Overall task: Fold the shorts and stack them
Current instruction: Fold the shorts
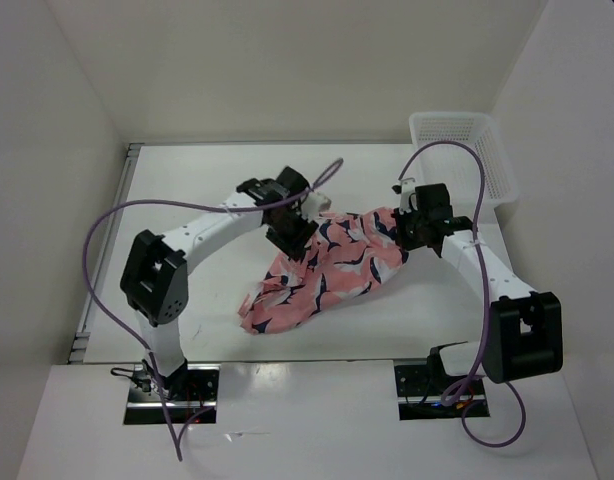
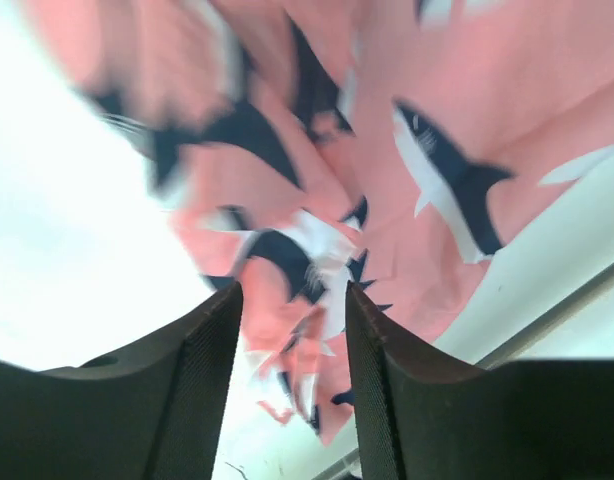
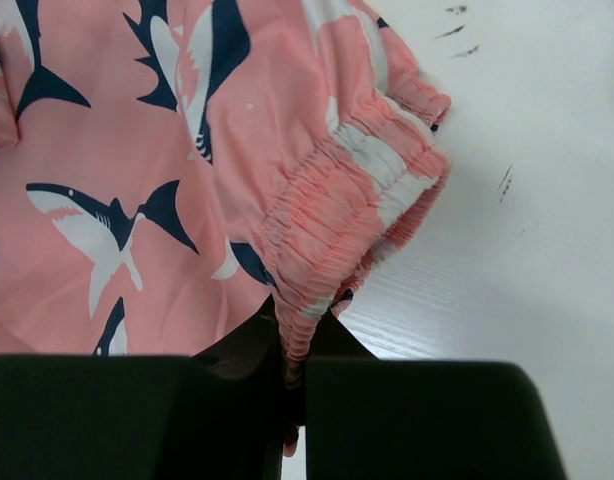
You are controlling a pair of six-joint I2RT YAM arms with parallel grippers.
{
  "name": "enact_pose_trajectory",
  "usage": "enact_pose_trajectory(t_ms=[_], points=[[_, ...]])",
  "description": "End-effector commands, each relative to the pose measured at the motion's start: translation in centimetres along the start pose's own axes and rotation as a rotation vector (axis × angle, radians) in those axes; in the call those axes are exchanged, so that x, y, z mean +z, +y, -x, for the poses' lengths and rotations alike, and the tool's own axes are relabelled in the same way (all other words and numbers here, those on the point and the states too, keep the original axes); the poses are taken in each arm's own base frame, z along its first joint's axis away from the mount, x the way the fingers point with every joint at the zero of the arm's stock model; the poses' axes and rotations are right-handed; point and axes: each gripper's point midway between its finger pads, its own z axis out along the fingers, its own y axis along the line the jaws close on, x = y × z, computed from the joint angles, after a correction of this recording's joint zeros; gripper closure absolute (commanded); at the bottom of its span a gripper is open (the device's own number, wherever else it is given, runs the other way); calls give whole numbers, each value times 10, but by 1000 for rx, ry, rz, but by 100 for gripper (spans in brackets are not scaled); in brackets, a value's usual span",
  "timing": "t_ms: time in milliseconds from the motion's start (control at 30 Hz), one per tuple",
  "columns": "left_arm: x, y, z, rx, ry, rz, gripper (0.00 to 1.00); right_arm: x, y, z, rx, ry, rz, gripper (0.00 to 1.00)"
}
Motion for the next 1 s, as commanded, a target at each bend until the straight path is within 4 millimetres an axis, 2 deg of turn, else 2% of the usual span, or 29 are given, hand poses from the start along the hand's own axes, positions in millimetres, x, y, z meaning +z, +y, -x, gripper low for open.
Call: enact_pose_trajectory(t_ms=[0,33,133,167,233,333,433,500,600,700,733,800,833,867,933,967], points=[[-61,19,43,-54,-193,-48,43,-4,-3,7,-15,-49,-10,100],[-61,28,49,-70,-215,-53,41,-4,-3,7,-15,-49,-10,100],[-39,55,47,-129,-188,-46,39,-6,-3,11,-17,-58,-11,100],[-21,56,41,-141,-145,-63,39,-6,-3,11,-17,-58,-11,100],[-11,51,42,-156,-125,-135,38,-5,-4,14,-26,-58,-11,100],[16,46,29,-190,-54,-213,38,-5,-4,14,-35,-58,-12,100],[24,40,25,-202,-27,-262,35,-2,-6,11,-34,-48,-19,100],[24,30,21,-211,-15,-317,35,-2,-6,11,-34,-48,-19,100],[34,20,9,-204,33,-323,37,1,-6,6,-31,-30,-17,100],[41,21,2,-213,57,-317,47,3,-4,4,-30,-22,-7,100],[44,22,0,-216,67,-319,57,2,-5,10,-33,-40,-9,100],[42,23,9,-205,39,-314,71,2,-5,10,-33,-40,-9,100],[39,27,15,-198,24,-298,86,2,-5,10,-33,-40,-9,100],[38,29,18,-194,16,-286,92,2,-5,10,-33,-40,-9,100],[36,38,23,-196,0,-256,99,2,-5,10,-33,-40,-9,100],[33,48,26,-204,-14,-227,100,2,-5,10,-33,-40,-9,100]])
